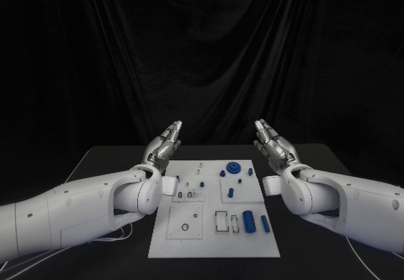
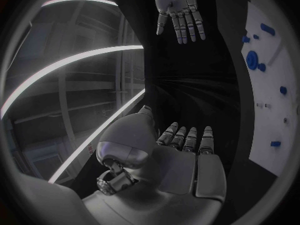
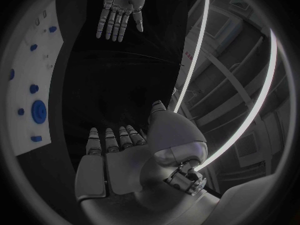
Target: Assemble the parts on the task board
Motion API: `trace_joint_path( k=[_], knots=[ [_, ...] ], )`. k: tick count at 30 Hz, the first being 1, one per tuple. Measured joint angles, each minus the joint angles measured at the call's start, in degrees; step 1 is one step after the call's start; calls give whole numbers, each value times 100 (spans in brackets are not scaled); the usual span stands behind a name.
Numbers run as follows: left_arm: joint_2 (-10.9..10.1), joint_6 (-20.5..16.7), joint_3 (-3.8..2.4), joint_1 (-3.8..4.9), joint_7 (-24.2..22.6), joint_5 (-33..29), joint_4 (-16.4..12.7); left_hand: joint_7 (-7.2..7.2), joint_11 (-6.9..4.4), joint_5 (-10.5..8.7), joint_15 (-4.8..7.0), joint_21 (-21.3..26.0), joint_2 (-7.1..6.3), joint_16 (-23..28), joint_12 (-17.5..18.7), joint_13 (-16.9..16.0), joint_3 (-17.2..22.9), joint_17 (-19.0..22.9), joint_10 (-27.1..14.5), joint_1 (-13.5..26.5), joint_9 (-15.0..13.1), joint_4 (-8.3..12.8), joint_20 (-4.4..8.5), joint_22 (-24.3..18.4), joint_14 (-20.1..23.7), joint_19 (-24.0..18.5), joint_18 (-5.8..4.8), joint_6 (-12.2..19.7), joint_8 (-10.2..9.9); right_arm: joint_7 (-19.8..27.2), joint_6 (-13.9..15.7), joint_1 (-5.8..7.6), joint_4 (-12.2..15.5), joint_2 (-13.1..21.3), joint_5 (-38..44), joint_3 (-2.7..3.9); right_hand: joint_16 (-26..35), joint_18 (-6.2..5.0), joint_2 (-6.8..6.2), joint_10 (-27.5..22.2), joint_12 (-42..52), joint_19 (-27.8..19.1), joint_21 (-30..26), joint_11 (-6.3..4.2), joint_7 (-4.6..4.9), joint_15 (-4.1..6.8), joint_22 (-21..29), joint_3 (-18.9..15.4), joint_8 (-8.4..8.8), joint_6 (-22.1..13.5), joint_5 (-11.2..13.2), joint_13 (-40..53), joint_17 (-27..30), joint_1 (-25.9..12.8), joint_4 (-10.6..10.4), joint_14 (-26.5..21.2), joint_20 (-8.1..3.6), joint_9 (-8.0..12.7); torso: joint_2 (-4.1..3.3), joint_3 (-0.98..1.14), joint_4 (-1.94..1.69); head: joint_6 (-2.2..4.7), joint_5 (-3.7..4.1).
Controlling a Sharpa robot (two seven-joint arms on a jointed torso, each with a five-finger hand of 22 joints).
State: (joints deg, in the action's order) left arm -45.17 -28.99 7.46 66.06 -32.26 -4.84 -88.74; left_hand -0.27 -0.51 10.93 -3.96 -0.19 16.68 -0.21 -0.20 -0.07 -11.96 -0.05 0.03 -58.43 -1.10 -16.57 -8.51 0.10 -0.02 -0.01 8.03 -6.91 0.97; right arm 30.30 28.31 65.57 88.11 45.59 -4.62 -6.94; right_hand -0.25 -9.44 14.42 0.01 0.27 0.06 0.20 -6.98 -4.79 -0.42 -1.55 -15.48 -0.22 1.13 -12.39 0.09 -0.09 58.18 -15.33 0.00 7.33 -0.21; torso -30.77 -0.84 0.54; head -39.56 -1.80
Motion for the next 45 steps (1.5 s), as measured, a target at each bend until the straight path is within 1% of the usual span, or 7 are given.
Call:
trace_joint_path(
  k=[10, 15, 18, 22, 25, 29, 45],
  knots=[
    [-21, 1590, 399, 362, -444, -437, 67, 213, 75, -81, -15, 0, 26, 0, 0, -1, 134, -1, -2, -26, -2, -34, -20, -3, -1, -4, -2, -25, 0, -3, -1792, 421, -149, 79, -518, -498, 0, 1, 49, 1, 0, -5, 0, 129, 57, -237, 0, -56, 0, 48, -62, 0, 0, 248, -23, 0, 178, -13, 2, -2, 2, -1, -1],
    [-28, 2076, 462, 423, -538, -579, 81, 244, 117, -115, -14, 0, 27, 0, 0, -2, 166, -1, -1, -26, -2, -35, -20, -5, 0, -4, -2, -57, 0, -4, -2560, 557, -197, 105, -745, -651, 0, 0, 44, 1, 0, -4, 0, 439, 191, -567, 0, -87, -24, 148, -62, 0, 0, 300, -23, 1, 447, -36, 2, -2, 2, -1, 1],
    [-28, 2240, 465, 427, -573, -636, 82, 268, 127, -117, -14, 0, 27, 0, 0, -2, 166, -1, -11, -26, -9, -35, -20, -5, 0, -4, -2, -81, 0, -5, -2920, 604, -213, 112, -851, -705, 0, 1, 30, -1, 0, -4, 0, 516, 219, -601, 0, -87, -24, 176, -62, 0, 0, 314, -23, -6, 465, -42, 2, -2, 2, -1, 2],
    [-29, 2346, 466, 427, -597, -679, 83, 335, 175, -116, -15, 0, 27, 0, 0, -2, 228, -2, -7, -26, -26, -35, -23, -5, 1, -4, -2, -198, 35, -6, -3195, 629, -223, 118, -940, -726, 0, 1, 26, 6, 0, 25, 0, 733, 539, -765, 0, -105, -158, 497, -190, 3, 0, 469, 35, 5, 664, -101, 2, -2, 2, -1, 2],
    [-293, 2598, 460, 428, -609, -376, 125, 403, 257, 32, -88, 0, 5, 0, 0, -3, 245, -3, 36, -48, -42, -18, -117, -5, -10, 4, -4, -324, 53, -17, -3525, 726, -160, 361, -947, -732, -93, 2, 9, 88, 192, 140, 75, 956, 747, -879, 0, -77, -271, 705, -463, 70, -52, 663, 132, 91, 827, -146, -69, -13, -19, -400, -15],
    [-426, 2761, 470, 425, -626, -121, 145, 482, 408, 376, -107, 0, -18, 0, -49, -53, 176, -3, 195, -385, -55, -19, -136, -4, 10, 2, -4, -483, 93, -27, -3750, 793, -119, 443, -948, -728, -391, 3, -16, 268, 623, 330, 209, 1214, 922, -1015, 0, -53, -475, 1006, -715, 163, -161, 857, 216, 306, 959, -203, -147, -25, -49, -556, -68],
    [-796, 2905, 466, 427, -638, 179, -149, 616, 627, 521, -315, -193, 1, -110, -418, -146, 139, -57, 511, -573, -88, -27, -431, 153, -96, 301, 84, -727, 152, -105, -3869, 1002, 16, 811, -917, -730, -1312, 284, -103, 548, 1994, 1882, 872, 1535, 1011, -1194, -213, -84, -1017, 1393, -1005, 305, -341, 1368, 395, 1237, 953, -268, -438, -34, -159, -814, -12]
  ],
)
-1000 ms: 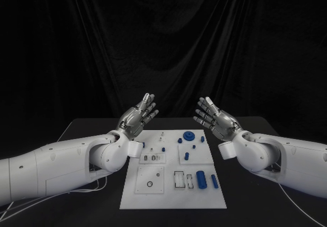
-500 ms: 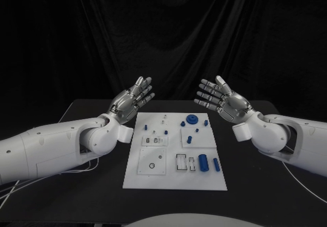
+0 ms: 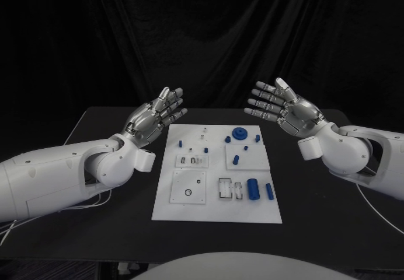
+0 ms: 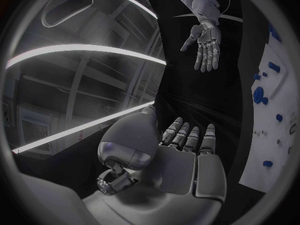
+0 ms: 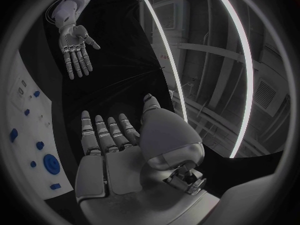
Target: Assemble the parts on the task board
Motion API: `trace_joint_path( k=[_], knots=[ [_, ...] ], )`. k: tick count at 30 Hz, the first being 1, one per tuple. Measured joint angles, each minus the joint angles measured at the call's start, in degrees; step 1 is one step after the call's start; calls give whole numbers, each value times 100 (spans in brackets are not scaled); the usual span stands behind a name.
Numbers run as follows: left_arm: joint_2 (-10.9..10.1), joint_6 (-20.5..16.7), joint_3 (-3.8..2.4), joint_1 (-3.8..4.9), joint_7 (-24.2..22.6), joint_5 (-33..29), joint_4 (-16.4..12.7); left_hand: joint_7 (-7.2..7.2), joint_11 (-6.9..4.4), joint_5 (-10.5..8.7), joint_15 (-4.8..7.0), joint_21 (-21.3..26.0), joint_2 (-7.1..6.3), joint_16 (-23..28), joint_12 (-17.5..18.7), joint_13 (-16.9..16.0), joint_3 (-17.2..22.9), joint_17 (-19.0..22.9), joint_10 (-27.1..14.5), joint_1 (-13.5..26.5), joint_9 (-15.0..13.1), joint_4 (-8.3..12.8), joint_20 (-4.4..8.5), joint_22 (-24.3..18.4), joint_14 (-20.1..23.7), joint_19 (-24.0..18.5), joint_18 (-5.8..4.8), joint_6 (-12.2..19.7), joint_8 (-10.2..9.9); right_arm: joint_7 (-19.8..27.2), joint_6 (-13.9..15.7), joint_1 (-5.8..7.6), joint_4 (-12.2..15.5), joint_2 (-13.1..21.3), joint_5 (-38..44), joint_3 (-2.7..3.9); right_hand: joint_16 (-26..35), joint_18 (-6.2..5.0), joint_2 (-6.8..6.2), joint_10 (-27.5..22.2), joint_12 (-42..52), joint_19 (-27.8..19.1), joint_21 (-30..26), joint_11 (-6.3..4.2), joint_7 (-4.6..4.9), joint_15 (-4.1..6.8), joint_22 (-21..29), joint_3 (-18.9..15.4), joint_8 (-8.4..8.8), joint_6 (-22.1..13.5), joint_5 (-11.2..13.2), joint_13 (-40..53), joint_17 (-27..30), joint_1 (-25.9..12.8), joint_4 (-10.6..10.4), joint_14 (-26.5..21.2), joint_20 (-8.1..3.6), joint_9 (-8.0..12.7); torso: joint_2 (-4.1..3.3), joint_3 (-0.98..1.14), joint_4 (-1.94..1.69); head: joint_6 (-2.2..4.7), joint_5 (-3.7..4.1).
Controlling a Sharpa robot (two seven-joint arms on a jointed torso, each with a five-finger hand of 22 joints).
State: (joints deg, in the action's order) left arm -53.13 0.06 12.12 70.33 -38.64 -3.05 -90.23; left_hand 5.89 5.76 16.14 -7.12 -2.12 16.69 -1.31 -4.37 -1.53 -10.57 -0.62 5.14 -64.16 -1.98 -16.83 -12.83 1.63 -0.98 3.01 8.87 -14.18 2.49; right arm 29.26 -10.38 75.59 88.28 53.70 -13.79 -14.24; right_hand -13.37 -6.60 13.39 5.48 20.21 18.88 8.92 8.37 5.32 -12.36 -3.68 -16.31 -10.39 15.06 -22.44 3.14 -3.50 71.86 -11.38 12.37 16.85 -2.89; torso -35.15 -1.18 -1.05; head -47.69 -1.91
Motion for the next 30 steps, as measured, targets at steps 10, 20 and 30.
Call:
trace_joint_path(
  k=[10, 20, 30],
  knots=[
    [-211, -1, -21, 25, -4, 26, -140, 67, 74, 28, -88, -120, 7, -159, -203, -25, 0, -34, 74, -98, -14, 0, -153, 65, -88, 154, 90, -140, 26, -3, 132, 180, 23, 184, 201, 0, -1264, -284, -25, 635, 1888, 2163, 858, 297, 75, 56, -221, 367, -789, 615, -800, 217, -298, 906, 964, 1712, -36, -102, -192, -4, -74, -153, 109],
    [-327, 32, -70, 173, -7, 36, -278, 76, 165, 50, -190, -221, -13, -333, -407, -51, 33, -68, 165, -274, -28, 32, -244, 122, -191, 291, 89, -272, 49, -124, 719, 440, -55, 211, 1157, -2, -2023, -282, -186, 1586, 2488, 3184, 1622, 212, 351, 481, -540, 956, -1521, 1387, -831, 296, -539, 1557, 1778, 3138, -440, -198, -367, -13, -124, -231, 137],
    [-458, 102, -75, 357, -9, 41, -373, 97, 194, 88, -282, -317, -8, -462, -515, -59, 33, -88, 194, -324, -28, 32, -315, 163, -283, 402, 89, -293, 70, -819, 1414, 915, -153, 91, 2942, 5, -2709, -281, -365, 2777, 1992, 3131, 3769, 105, 459, 827, -1965, 1437, -1418, 1945, -329, 53, -751, 1645, 2184, 4226, -778, -92, -593, -39, -183, -152, 181]
  ],
)
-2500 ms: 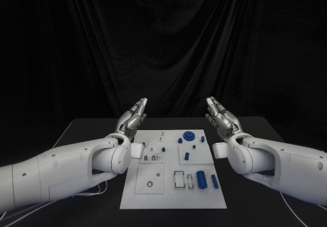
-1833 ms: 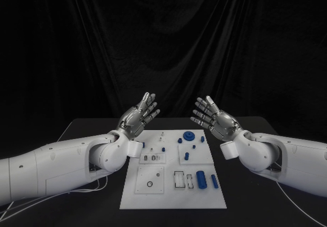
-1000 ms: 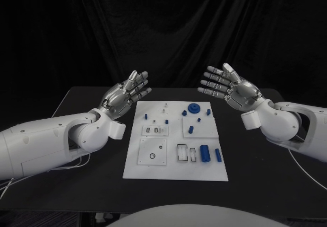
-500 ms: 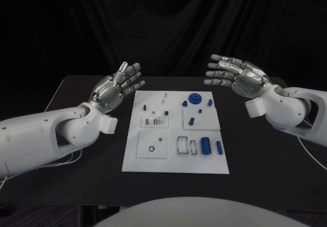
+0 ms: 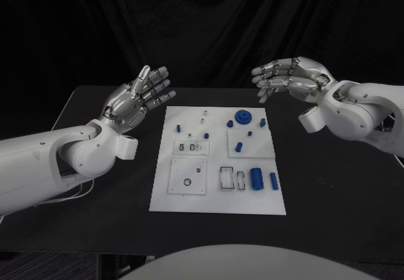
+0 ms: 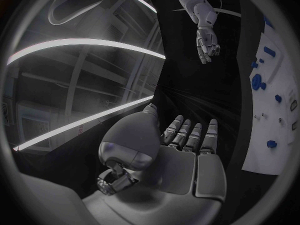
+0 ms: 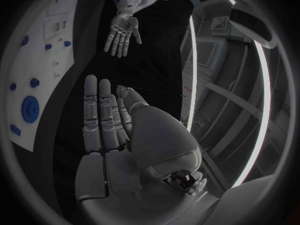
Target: Assemble the parts on the task board
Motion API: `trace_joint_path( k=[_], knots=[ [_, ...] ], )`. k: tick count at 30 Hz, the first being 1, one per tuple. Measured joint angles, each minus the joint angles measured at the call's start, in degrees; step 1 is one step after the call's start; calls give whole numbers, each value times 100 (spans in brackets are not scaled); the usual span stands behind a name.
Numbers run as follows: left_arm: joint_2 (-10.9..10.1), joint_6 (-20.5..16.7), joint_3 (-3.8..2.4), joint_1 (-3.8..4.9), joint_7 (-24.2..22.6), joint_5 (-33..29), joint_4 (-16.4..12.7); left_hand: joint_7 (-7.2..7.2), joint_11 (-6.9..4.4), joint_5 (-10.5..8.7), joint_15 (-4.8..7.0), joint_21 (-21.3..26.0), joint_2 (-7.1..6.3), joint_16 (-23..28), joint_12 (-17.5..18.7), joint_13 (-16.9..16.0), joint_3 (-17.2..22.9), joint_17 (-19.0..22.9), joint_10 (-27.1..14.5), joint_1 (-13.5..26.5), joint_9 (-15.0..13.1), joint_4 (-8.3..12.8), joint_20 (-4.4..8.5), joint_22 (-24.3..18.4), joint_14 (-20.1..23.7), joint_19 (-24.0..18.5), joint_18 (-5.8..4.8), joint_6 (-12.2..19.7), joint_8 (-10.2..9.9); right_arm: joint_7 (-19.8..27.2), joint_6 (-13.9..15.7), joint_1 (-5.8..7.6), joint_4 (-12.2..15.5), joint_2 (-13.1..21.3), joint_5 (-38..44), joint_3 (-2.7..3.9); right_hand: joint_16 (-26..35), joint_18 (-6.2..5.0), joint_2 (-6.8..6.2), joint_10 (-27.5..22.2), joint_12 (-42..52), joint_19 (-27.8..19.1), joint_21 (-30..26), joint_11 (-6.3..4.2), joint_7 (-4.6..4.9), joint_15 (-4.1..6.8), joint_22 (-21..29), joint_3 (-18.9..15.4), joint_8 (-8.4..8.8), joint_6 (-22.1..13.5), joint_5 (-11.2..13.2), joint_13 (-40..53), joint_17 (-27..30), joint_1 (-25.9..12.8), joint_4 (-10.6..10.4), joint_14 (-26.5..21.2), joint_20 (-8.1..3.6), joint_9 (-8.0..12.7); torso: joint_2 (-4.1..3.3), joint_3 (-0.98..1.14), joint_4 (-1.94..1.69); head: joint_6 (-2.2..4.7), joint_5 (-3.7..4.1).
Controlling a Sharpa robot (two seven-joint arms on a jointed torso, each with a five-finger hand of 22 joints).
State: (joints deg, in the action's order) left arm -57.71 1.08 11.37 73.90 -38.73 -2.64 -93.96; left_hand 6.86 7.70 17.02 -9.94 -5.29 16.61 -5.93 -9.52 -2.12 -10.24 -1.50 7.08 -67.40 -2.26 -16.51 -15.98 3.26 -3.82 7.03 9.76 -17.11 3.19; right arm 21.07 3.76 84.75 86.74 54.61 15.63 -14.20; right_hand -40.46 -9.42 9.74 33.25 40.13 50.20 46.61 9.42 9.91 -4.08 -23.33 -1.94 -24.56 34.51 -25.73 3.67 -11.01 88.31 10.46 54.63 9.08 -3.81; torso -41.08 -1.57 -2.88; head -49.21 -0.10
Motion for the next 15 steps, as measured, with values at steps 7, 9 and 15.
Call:
trace_joint_path(
  k=[7, 9, 15],
  knots=[
    [-58, 25, 2, 73, -1, 0, -79, 31, 2, 0, 0, -22, 0, -24, -23, -2, 0, 0, 43, 0, -7, 0, -20, 10, 0, 20, 0, -72, 0, -842, 192, 198, -31, -146, 1531, -6, -945, -90, -295, 118, -304, 318, 893, -84, -42, 101, -596, 407, 261, 216, 633, 5, -493, -441, -135, 637, -9, 0, -152, -30, -48, 98, 22],
    [-66, 33, 2, 86, -1, 1, -93, 31, 2, 25, -13, -22, 0, -25, -48, -5, 0, 0, 44, 0, -7, 0, -20, 10, -14, 20, 0, -71, 0, -1040, 245, 237, -35, -187, 1980, -5, -1317, -90, -377, 180, -332, 483, 1049, -122, -24, 123, -704, 492, 333, 299, 764, 14, -712, -544, -220, 733, -22, 0, -185, -38, -65, 117, 37],
    [-89, 51, 1, 98, -2, 1, -120, 53, 2, 29, -20, -22, 0, -26, -50, -5, 10, -5, 44, 0, -12, -10, -20, 14, -20, 20, 0, -93, 20, -1585, 426, 310, -32, -329, 3465, -3, -2529, 100, -559, 429, -414, 1535, 2132, -164, -68, 120, -2281, 745, 615, 522, 957, 15, -1943, -727, -473, 1271, -29, -9, -298, -67, -113, 187, 92]
  ],
)
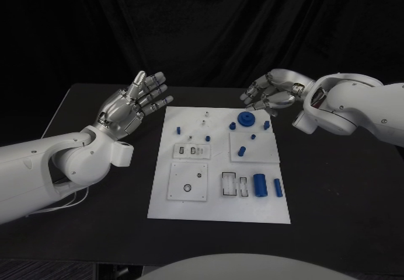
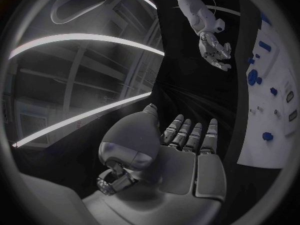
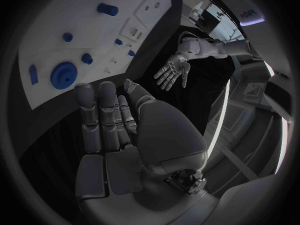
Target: Assemble the parts on the task board
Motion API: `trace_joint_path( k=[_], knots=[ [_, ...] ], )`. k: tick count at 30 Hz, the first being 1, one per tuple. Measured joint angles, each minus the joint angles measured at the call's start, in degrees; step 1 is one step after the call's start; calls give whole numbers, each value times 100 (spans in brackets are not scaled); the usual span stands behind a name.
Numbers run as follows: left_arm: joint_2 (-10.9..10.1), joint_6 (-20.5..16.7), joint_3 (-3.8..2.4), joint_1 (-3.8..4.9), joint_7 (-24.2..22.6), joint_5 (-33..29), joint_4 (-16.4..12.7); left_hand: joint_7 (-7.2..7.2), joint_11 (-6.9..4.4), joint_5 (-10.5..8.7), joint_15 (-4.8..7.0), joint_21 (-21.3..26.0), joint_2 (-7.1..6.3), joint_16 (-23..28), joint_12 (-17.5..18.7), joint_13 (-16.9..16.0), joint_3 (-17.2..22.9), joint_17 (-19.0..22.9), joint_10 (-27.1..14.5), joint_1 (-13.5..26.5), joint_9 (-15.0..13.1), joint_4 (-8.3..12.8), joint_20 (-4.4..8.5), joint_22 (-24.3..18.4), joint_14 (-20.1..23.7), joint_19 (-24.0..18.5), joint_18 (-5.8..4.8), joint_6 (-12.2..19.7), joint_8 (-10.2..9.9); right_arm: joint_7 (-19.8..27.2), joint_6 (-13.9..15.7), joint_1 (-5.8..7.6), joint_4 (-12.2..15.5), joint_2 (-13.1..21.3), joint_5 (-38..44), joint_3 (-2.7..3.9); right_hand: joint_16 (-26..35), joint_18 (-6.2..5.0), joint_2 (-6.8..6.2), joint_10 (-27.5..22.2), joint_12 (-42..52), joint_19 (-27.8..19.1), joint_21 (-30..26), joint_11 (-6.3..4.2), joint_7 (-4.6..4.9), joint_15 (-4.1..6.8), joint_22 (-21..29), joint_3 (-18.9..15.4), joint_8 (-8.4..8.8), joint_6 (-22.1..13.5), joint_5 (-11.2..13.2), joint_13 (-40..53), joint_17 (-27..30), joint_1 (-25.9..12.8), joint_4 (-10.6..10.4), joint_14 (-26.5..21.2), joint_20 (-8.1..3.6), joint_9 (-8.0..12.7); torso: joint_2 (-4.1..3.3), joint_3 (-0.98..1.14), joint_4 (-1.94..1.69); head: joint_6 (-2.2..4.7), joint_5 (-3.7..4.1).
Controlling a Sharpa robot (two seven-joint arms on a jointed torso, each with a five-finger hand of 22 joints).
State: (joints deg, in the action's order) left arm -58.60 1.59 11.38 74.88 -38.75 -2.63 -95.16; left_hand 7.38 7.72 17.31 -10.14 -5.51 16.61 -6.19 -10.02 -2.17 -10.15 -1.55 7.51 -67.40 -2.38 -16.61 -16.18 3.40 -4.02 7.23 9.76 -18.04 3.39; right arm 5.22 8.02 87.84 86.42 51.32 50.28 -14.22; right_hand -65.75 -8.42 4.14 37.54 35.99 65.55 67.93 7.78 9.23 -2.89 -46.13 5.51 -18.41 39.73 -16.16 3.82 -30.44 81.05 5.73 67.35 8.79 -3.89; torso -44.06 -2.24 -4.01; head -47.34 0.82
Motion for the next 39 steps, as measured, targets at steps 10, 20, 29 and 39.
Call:
trace_joint_path(
  k=[10, 20, 29, 39],
  knots=[
    [-29, 37, 1, 6, -1, -3, -3, 34, 18, 67, 0, -24, 23, -23, -19, 1, 40, 1, 18, -23, -5, 27, 0, 8, 0, 41, -1, -33, 3, -629, 233, 42, 109, -174, 2345, 0, -653, 92, -265, 161, -335, 507, 641, -26, -227, 116, -1075, 298, 415, 183, 95, -9, -1136, 37, -195, 450, -87, -12, -155, -60, -81, 116, 106],
    [-57, 69, 2, 6, -2, -4, -10, 40, 19, 133, -21, -24, 0, -23, -40, 1, 63, 1, 19, -45, -5, 18, 0, 8, -21, 40, -1, -40, 3, -948, 361, 42, 97, -315, 3719, 0, -1108, 264, -446, 530, -609, 1063, 1156, -101, -264, 156, -2066, 536, 659, 369, 201, -9, -2252, -69, -378, 1004, -132, -27, -272, -87, -118, 256, 207],
    [-64, 90, 2, 6, -2, -4, -24, 61, 19, 332, -21, -45, -4, -45, -64, 2, 142, 1, 19, -116, -4, 49, -20, 7, -21, 61, -1, -60, 3, -1049, 385, 36, 143, -314, 4070, 0, -1194, 354, -522, 672, -756, 1208, 1289, -101, -254, 136, -2340, 612, 716, 563, 289, -9, -2507, -98, -488, 1127, -113, -49, -299, -94, -127, 272, 220],
    [-64, 119, 2, 6, -3, -5, -52, 61, 35, 378, -20, -45, -7, -67, -84, 3, 158, 2, 3, -158, -4, 65, -20, 7, -21, 61, -1, -60, 3, -1116, 383, -44, 167, -303, 4243, 0, -1216, 353, -596, 782, -844, 1247, 1329, -113, -271, 119, -2422, 665, 755, 644, 317, -8, -2612, -129, -540, 1184, -112, -56, -302, -104, -125, 241, 244]
  ],
)
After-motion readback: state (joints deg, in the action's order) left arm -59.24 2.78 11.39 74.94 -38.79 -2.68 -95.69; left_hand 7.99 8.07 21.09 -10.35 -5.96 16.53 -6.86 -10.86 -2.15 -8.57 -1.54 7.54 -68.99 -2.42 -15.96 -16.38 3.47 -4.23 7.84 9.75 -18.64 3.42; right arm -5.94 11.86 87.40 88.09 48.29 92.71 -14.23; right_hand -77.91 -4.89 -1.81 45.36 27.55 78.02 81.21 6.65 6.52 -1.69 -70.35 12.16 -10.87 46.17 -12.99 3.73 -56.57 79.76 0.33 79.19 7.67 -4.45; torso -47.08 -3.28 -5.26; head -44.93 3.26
